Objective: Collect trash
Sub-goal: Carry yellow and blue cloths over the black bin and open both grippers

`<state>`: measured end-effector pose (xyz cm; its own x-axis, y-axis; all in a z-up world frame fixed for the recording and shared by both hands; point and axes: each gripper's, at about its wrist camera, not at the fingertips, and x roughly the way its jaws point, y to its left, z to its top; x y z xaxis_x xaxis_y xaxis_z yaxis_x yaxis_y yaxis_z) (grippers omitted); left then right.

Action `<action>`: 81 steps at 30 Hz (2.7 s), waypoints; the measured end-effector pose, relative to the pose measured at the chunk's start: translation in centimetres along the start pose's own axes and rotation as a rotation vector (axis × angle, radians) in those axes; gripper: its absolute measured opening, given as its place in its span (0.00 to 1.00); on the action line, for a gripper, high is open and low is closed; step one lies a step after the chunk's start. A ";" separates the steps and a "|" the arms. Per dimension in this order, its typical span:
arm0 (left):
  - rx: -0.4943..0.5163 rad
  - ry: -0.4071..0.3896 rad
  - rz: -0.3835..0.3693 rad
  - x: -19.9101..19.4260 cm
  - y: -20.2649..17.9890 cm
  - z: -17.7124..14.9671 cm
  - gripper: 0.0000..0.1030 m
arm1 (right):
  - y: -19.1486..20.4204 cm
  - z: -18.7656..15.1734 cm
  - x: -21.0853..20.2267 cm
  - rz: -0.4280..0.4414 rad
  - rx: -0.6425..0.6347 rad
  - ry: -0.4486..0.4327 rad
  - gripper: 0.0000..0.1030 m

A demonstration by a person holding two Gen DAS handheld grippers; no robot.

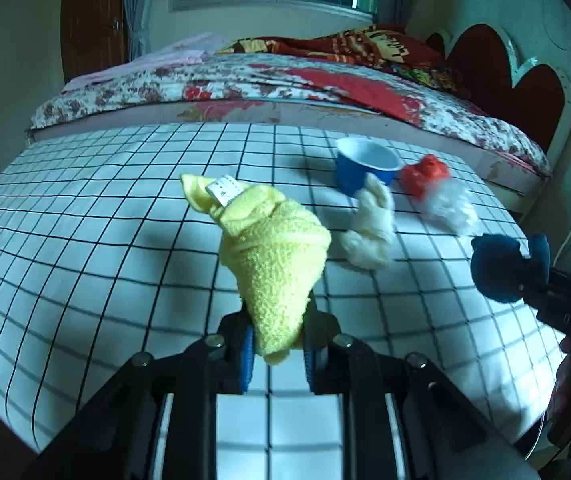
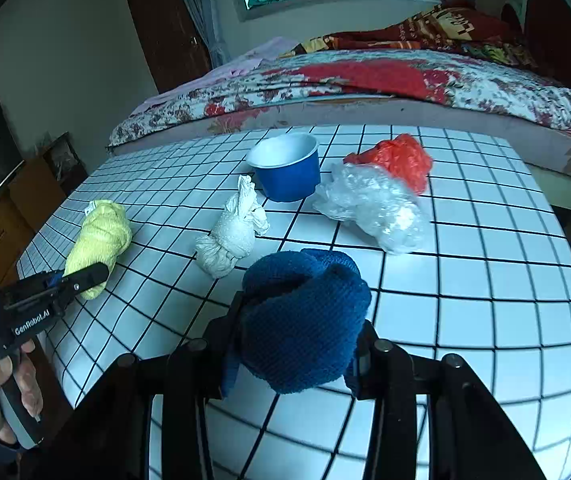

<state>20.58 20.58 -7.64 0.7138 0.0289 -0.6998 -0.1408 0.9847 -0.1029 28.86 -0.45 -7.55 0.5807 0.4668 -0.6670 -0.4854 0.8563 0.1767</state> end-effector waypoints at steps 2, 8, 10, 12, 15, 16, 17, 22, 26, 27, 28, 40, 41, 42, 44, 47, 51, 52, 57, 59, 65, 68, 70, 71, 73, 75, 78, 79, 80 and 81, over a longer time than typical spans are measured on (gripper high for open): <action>0.007 -0.006 -0.009 -0.9 -0.8 -0.2 0.20 | 0.0 -0.4 -1.6 -0.002 -0.001 -0.015 0.41; 0.070 -0.049 -0.033 -4.7 -4.4 -1.5 0.20 | 0.2 -1.9 -6.4 -0.028 -0.024 -0.057 0.41; 0.096 -0.061 -0.038 -5.8 -5.6 -2.0 0.20 | 0.0 -2.4 -8.0 -0.033 -0.017 -0.073 0.41; 0.110 -0.072 -0.049 -6.8 -6.7 -2.6 0.20 | -0.2 -3.0 -9.7 -0.042 -0.010 -0.091 0.41; 0.123 -0.081 -0.070 -8.1 -8.0 -3.2 0.20 | -0.8 -4.1 -11.9 -0.053 0.005 -0.113 0.41; 0.127 -0.082 -0.081 -8.5 -8.5 -3.5 0.20 | -0.9 -4.4 -12.6 -0.057 0.008 -0.118 0.41; 0.138 -0.085 -0.087 -8.9 -9.0 -3.7 0.20 | -1.1 -4.8 -13.3 -0.064 0.011 -0.124 0.41; 0.182 -0.102 -0.120 -10.5 -11.4 -4.7 0.20 | -2.2 -6.2 -16.3 -0.085 0.041 -0.153 0.41; 0.206 -0.111 -0.148 -11.5 -13.2 -5.4 0.20 | -3.0 -7.2 -18.5 -0.106 0.056 -0.171 0.41; 0.212 -0.113 -0.155 -11.8 -13.6 -5.5 0.20 | -3.2 -7.4 -19.0 -0.112 0.060 -0.176 0.41; 0.215 -0.115 -0.159 -12.0 -14.0 -5.7 0.20 | -3.3 -7.6 -19.5 -0.117 0.063 -0.180 0.41; 0.299 -0.102 -0.248 -13.2 -19.1 -8.3 0.20 | -6.6 -10.7 -24.1 -0.197 0.132 -0.210 0.41; 0.307 -0.098 -0.256 -13.2 -19.6 -8.5 0.20 | -6.9 -11.1 -24.4 -0.203 0.139 -0.209 0.41; 0.312 -0.095 -0.265 -13.2 -20.1 -8.8 0.20 | -7.1 -11.4 -24.6 -0.208 0.143 -0.209 0.41; 0.323 -0.091 -0.279 -13.3 -20.9 -9.1 0.20 | -7.8 -12.2 -25.2 -0.222 0.152 -0.207 0.41; 0.342 -0.081 -0.303 -13.2 -22.1 -9.7 0.20 | -8.7 -13.0 -25.8 -0.240 0.168 -0.206 0.41; 0.369 -0.069 -0.328 -13.1 -23.7 -10.4 0.20 | -9.8 -14.1 -26.7 -0.262 0.185 -0.206 0.41; 0.376 -0.064 -0.335 -13.1 -24.2 -10.6 0.20 | -10.1 -14.4 -26.9 -0.270 0.190 -0.206 0.41; 0.407 -0.042 -0.368 -12.7 -26.2 -11.6 0.20 | -11.8 -15.9 -27.8 -0.298 0.218 -0.196 0.41; 0.418 -0.030 -0.381 -12.5 -27.1 -12.0 0.20 | -12.4 -16.6 -28.1 -0.308 0.226 -0.185 0.41; 0.467 0.024 -0.425 -11.3 -29.6 -13.7 0.20 | -14.6 -19.2 -28.2 -0.326 0.257 -0.135 0.41; 0.483 0.050 -0.442 -10.6 -30.7 -14.5 0.20 | -15.6 -20.5 -28.1 -0.336 0.272 -0.111 0.41; 0.494 0.070 -0.452 -10.1 -31.5 -15.1 0.20 | -16.3 -21.4 -27.9 -0.338 0.281 -0.090 0.41; 0.500 0.083 -0.458 -9.7 -31.9 -15.4 0.20 | -16.7 -21.8 -27.8 -0.343 0.285 -0.077 0.41; 0.508 0.104 -0.465 -9.1 -32.4 -16.0 0.20 | -17.3 -22.6 -27.6 -0.347 0.291 -0.059 0.41; 0.513 0.130 -0.476 -8.5 -32.9 -16.6 0.20 | -17.9 -23.3 -27.4 -0.351 0.299 -0.046 0.41; 0.524 0.173 -0.490 -7.5 -33.6 -17.4 0.20 | -19.0 -24.2 -27.0 -0.353 0.316 -0.026 0.41; 0.530 0.189 -0.495 -7.1 -34.0 -17.7 0.20 | -19.3 -24.4 -26.9 -0.354 0.318 -0.020 0.41; 0.536 0.200 -0.497 -6.8 -34.3 -18.0 0.20 | -19.6 -24.7 -26.7 -0.352 0.320 -0.012 0.41; 0.542 0.211 -0.499 -6.5 -34.6 -18.3 0.20 | -20.0 -25.0 -26.5 -0.351 0.320 -0.001 0.41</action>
<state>8.24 -16.85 -12.50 0.4503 -0.4215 -0.7871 0.5589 0.8206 -0.1197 6.81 -35.46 -11.52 0.6744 0.1374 -0.7255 -0.0340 0.9873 0.1554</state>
